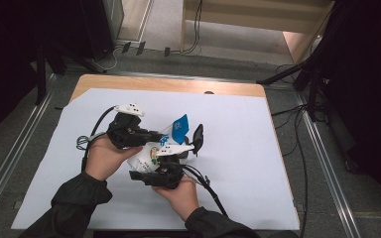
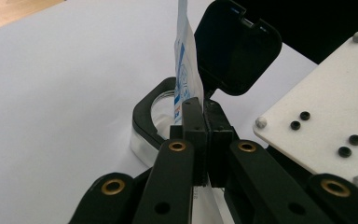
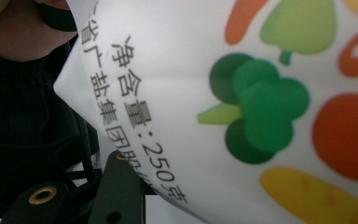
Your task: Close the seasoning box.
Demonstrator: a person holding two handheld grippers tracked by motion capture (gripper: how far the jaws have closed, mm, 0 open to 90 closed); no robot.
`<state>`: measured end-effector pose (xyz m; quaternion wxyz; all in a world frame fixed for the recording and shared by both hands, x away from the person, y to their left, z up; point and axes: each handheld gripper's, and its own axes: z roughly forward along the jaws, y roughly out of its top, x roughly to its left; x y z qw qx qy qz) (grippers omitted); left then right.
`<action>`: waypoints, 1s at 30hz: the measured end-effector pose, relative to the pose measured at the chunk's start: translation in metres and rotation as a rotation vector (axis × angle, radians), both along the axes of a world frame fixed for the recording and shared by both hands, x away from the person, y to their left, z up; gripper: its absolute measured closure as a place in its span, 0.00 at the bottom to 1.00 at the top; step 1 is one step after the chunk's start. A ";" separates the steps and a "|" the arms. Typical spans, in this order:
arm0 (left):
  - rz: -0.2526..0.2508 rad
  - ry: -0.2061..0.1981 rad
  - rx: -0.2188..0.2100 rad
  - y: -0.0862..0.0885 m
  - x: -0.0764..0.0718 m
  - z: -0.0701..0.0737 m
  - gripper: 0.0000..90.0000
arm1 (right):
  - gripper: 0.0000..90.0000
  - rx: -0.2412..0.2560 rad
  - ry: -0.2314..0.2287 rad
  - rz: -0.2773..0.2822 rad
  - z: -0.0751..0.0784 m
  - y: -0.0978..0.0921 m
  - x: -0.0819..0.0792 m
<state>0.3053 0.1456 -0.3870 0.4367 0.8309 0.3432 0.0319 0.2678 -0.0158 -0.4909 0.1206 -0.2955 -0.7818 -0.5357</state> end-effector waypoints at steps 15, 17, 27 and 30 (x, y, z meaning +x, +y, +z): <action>0.001 0.037 -0.032 0.003 0.004 -0.001 1.00 | 0.71 0.020 0.010 0.015 0.001 0.000 -0.001; 0.002 0.041 -0.034 0.003 0.004 -0.001 0.99 | 0.71 0.027 0.019 0.014 0.001 -0.001 0.000; 0.003 0.039 -0.031 0.003 0.005 -0.003 0.99 | 0.71 0.030 0.034 0.009 0.000 -0.002 0.003; 0.005 0.035 -0.029 0.003 0.005 -0.003 0.99 | 0.71 0.025 0.034 0.009 0.000 -0.002 0.003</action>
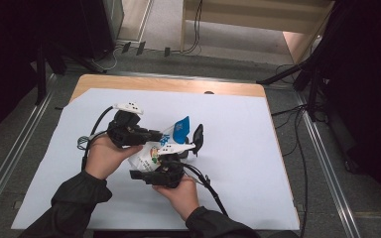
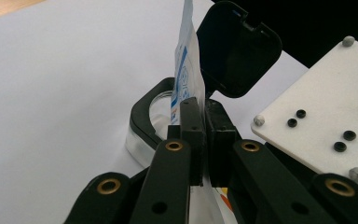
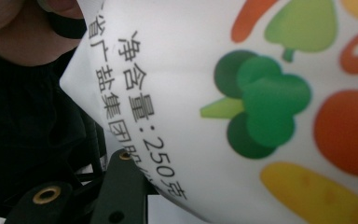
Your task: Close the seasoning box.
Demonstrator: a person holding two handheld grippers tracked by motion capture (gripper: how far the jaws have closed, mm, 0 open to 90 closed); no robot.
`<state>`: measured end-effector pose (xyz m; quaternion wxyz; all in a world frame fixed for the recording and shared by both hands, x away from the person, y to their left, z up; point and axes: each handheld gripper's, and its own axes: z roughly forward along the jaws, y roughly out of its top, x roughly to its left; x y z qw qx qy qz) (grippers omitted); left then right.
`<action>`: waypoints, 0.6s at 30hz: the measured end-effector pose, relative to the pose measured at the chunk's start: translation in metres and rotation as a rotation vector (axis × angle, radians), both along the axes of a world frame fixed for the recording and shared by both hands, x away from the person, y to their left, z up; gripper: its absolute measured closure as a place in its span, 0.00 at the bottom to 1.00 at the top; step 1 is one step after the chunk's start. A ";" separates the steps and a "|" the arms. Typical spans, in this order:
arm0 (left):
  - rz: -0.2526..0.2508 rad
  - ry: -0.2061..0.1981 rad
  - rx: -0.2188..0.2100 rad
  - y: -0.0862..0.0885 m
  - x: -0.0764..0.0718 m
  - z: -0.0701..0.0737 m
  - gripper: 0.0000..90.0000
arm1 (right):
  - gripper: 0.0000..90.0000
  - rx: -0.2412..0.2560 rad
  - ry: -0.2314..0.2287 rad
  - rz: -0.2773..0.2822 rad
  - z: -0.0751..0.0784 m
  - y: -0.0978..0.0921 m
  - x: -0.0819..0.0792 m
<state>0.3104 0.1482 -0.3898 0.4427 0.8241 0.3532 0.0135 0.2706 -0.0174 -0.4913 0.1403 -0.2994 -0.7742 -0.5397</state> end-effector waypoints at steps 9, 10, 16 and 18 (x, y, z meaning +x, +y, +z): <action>0.014 -0.006 0.004 0.000 -0.001 0.001 1.00 | 0.71 0.002 -0.007 0.002 0.000 0.000 0.001; 0.015 -0.009 0.004 0.000 -0.001 0.001 1.00 | 0.71 0.003 -0.008 0.001 0.001 0.000 0.001; 0.022 -0.020 0.015 -0.001 -0.002 0.002 1.00 | 0.69 -0.001 -0.013 0.002 0.001 0.000 0.000; 0.025 -0.023 0.014 0.000 -0.002 0.002 1.00 | 0.69 0.001 -0.012 -0.001 0.001 0.000 0.001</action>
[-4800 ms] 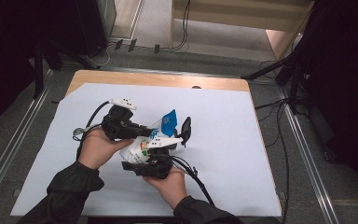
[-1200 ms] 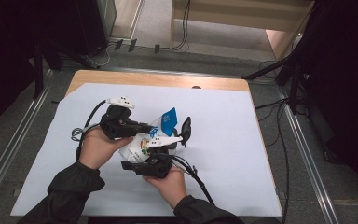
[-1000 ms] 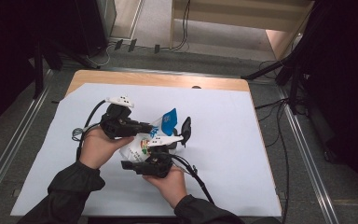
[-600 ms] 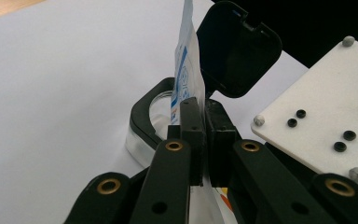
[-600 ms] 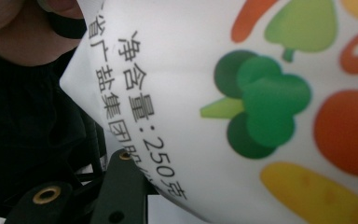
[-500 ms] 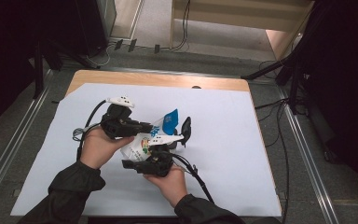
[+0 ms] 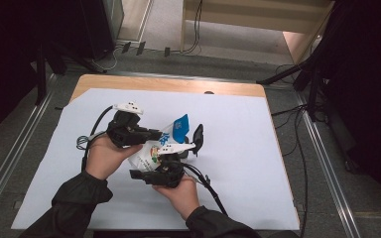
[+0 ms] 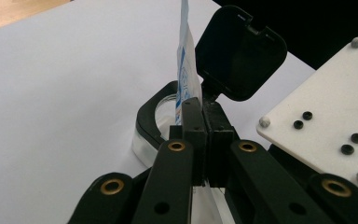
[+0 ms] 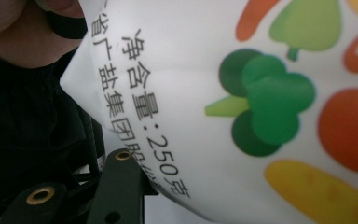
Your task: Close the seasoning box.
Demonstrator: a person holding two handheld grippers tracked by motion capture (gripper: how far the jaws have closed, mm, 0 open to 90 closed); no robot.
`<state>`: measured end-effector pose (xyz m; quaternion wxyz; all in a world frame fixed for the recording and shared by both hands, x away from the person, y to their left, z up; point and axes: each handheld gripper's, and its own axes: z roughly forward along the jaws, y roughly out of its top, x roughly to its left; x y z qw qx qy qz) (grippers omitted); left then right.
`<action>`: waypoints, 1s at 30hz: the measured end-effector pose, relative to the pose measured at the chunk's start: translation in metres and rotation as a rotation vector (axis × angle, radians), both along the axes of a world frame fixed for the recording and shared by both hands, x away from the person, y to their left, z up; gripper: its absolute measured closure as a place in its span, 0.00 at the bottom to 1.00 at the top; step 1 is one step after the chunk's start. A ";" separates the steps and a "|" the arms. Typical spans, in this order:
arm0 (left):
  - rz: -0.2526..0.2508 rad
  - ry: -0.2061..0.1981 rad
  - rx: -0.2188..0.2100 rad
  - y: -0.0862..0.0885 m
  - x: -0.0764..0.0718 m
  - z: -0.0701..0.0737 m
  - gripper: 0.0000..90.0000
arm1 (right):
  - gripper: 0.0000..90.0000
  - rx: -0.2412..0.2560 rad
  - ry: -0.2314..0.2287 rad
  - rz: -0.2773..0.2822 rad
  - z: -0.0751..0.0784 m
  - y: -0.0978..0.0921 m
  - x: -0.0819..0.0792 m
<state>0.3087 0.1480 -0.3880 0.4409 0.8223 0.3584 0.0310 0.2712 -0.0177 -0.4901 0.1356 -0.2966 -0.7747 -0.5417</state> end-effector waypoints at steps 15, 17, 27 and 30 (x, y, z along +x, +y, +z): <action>-0.005 0.005 -0.004 0.000 0.001 0.000 1.00 | 0.70 0.007 0.011 -0.001 0.000 0.000 0.001; -0.006 0.005 -0.001 0.000 0.001 0.000 1.00 | 0.70 0.006 0.011 0.000 0.000 0.000 0.001; -0.007 0.013 -0.011 0.000 0.002 -0.001 1.00 | 0.70 0.012 0.017 -0.001 0.000 0.000 0.001; -0.008 0.015 -0.013 0.001 0.002 0.000 0.99 | 0.70 0.017 0.024 0.000 0.000 0.000 0.002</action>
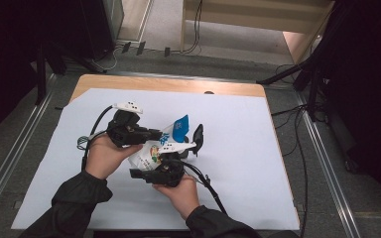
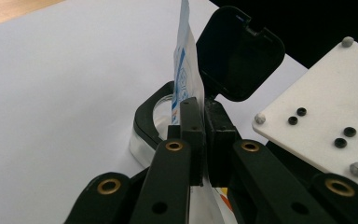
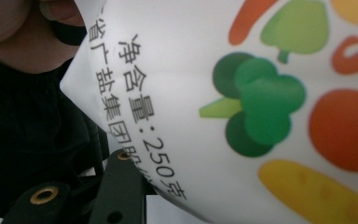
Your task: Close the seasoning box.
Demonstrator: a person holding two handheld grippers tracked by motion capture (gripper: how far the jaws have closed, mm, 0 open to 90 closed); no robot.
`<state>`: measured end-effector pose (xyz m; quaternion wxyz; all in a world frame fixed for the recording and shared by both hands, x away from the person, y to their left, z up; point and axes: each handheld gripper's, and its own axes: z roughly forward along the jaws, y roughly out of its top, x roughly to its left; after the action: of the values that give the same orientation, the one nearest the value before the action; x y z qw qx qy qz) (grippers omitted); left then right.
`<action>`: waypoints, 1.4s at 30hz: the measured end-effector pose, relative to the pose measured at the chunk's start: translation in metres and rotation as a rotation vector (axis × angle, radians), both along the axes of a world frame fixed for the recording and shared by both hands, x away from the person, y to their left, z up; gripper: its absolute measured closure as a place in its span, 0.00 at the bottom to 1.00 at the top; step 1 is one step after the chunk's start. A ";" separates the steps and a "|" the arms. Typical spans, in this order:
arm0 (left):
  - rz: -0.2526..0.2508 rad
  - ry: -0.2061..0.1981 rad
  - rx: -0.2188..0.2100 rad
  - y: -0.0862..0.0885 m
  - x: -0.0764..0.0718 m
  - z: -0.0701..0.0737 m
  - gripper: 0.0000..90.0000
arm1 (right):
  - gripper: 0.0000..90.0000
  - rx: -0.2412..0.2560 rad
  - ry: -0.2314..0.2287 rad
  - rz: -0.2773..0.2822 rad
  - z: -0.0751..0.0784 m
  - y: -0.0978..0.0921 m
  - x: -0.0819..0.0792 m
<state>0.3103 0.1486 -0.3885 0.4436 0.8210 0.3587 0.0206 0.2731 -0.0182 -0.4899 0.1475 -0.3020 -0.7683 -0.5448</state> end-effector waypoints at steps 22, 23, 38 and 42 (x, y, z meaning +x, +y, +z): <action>-0.010 0.034 -0.005 0.001 0.001 -0.002 0.94 | 0.70 -0.008 -0.002 -0.008 0.000 -0.001 0.001; -0.010 0.039 -0.004 0.002 0.001 -0.002 0.94 | 0.70 -0.007 -0.002 -0.008 0.000 -0.001 0.001; -0.005 0.042 -0.010 0.003 -0.002 0.000 0.92 | 0.70 0.009 0.007 -0.006 0.001 0.000 0.002; -0.005 0.036 -0.005 0.002 -0.002 0.001 0.91 | 0.70 0.016 0.009 -0.008 0.002 0.000 0.002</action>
<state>0.3082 0.1509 -0.3872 0.4391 0.8210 0.3648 0.0040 0.2749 -0.0185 -0.4882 0.1512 -0.3063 -0.7622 -0.5499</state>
